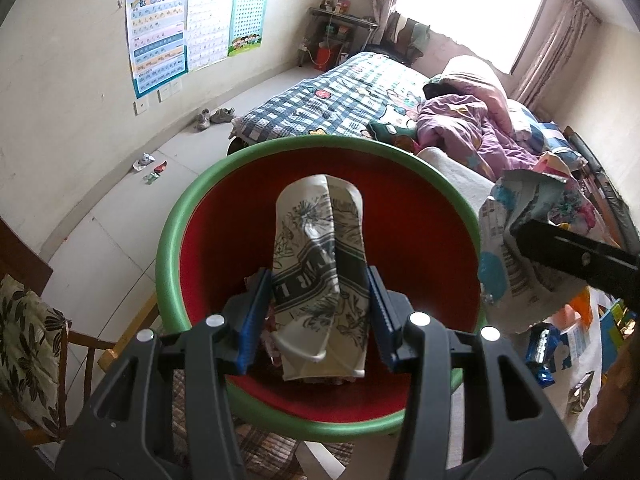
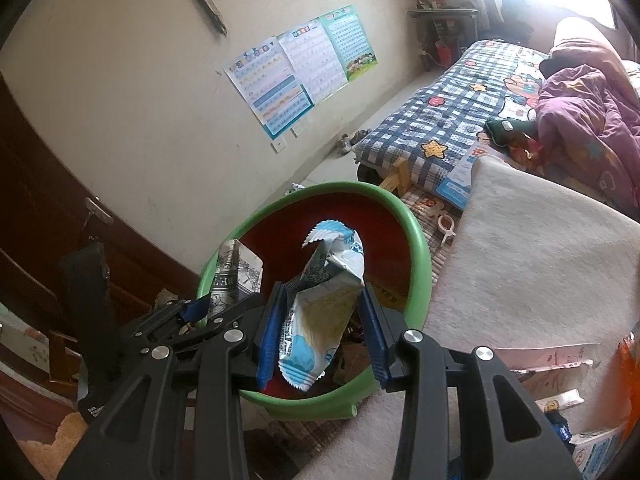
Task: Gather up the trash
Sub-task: 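Open both tools over the bucket to drop the wrappers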
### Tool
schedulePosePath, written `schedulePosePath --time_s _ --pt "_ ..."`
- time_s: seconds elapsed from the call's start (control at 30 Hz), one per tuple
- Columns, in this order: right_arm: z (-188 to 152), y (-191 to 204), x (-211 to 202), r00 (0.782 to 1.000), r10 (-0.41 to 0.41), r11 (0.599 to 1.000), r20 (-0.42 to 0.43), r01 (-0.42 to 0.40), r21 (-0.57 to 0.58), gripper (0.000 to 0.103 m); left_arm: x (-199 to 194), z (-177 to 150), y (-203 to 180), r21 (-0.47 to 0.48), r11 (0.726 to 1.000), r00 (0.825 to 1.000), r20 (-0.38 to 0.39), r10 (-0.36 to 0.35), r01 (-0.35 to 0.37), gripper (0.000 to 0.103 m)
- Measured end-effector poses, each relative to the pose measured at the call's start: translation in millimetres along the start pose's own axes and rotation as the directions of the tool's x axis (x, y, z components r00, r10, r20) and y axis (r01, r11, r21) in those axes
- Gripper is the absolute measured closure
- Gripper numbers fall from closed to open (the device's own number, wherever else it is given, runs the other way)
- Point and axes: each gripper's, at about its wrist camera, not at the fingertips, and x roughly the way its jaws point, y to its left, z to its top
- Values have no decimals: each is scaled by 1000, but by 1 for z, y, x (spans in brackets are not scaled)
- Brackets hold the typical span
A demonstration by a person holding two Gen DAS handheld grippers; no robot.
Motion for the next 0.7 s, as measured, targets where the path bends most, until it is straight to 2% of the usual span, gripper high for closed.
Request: schedulePosePath --time_s 0.4,0.43,0.47,0.5,0.53,0.7 --pt "-2 3 3 1000 2 1000 -10 -2 7 63 15 -7 7 1 1000 999 -46 16 -16 57" --pt "-2 4 3 1000 0 1000 -9 0 7 61 15 -7 6 5 1000 999 -44 19 -19 53" --pt "-2 3 3 1000 -6 1000 -9 6 8 53 14 -8 6 5 1000 999 -40 16 -16 44" --pt "-2 3 2 1000 -11 1000 -2 11 12 38 12 -8 5 2 1000 1000 -28 11 -11 40" --pt "-2 2 0 1000 -13 1000 8 13 15 33 11 -8 5 -3 1000 1000 -20 13 -13 32" --pt "-5 2 -14 998 -36 999 43 35 14 21 7 -8 4 -14 1000 1000 -16 8 -8 30"
